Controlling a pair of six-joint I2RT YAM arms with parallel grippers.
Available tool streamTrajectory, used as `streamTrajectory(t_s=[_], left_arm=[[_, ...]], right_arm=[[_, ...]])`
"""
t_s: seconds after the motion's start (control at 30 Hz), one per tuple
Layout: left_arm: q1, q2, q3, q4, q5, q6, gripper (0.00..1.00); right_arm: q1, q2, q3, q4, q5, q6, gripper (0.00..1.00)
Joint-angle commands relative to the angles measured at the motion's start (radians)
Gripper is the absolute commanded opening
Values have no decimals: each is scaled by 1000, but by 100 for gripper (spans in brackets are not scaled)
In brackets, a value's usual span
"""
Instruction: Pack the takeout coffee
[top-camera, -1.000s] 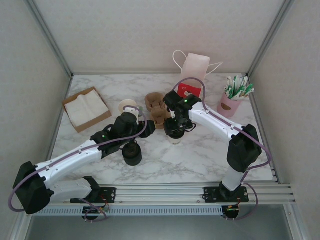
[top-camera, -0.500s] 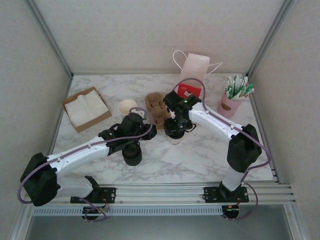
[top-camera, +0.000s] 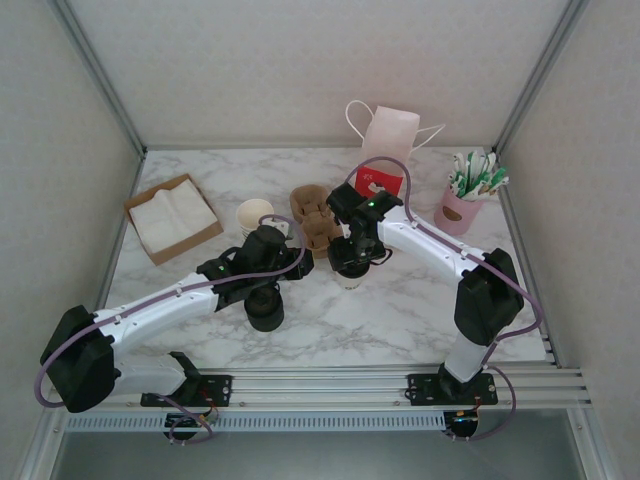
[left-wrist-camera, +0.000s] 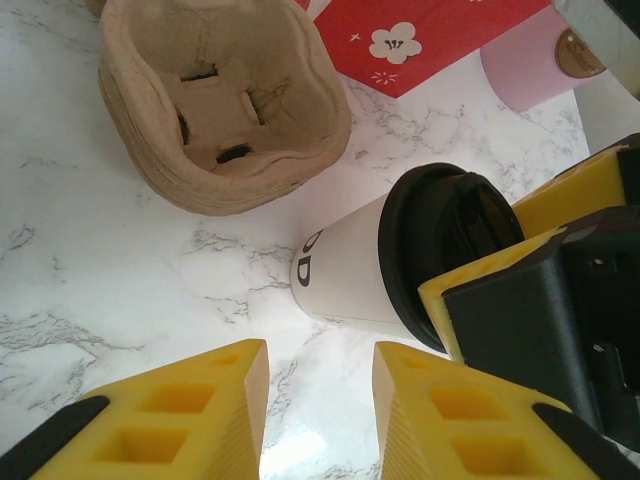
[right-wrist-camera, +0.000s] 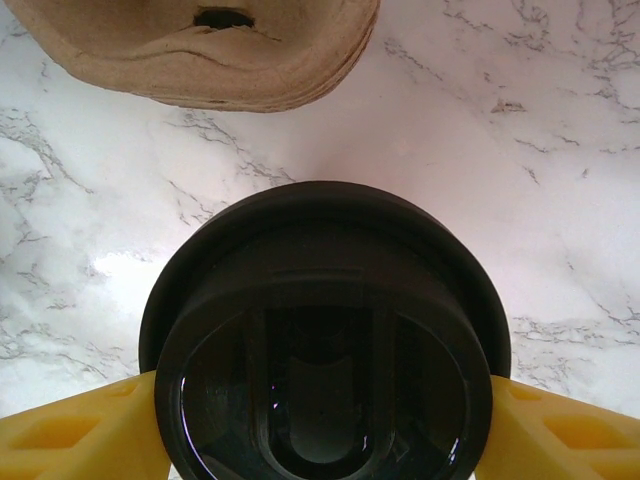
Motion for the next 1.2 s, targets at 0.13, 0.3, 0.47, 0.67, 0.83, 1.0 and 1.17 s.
streamTrajectory(t_s=[0.13,0.3,0.47,0.67,0.83,1.0,1.17], left_arm=[[12,-7,21,0,-4,1,32],[14,-8,20,-2,-3,1,32],[16,-11,21,-2,-5,1,32],[17,-17,22,-6,-6,2,33],[17,-25,21,-5,-8,1,34],[17,-31,22,-10,-9,2,34],[18,-36,22,-9,-2,2,35]], right_arm=[[8,53,-68,-37,4,2,71],[7,59,-88,-25,-27,6,71],[8,56,-105,-19,-29,15,71],[44,25,-76,-48,-23,12,71],[67,4,-60,-79,-34,1,71],[89,-17,-71,-101,-45,-11,71],[106,-56,-91,-117,-53,-25,71]])
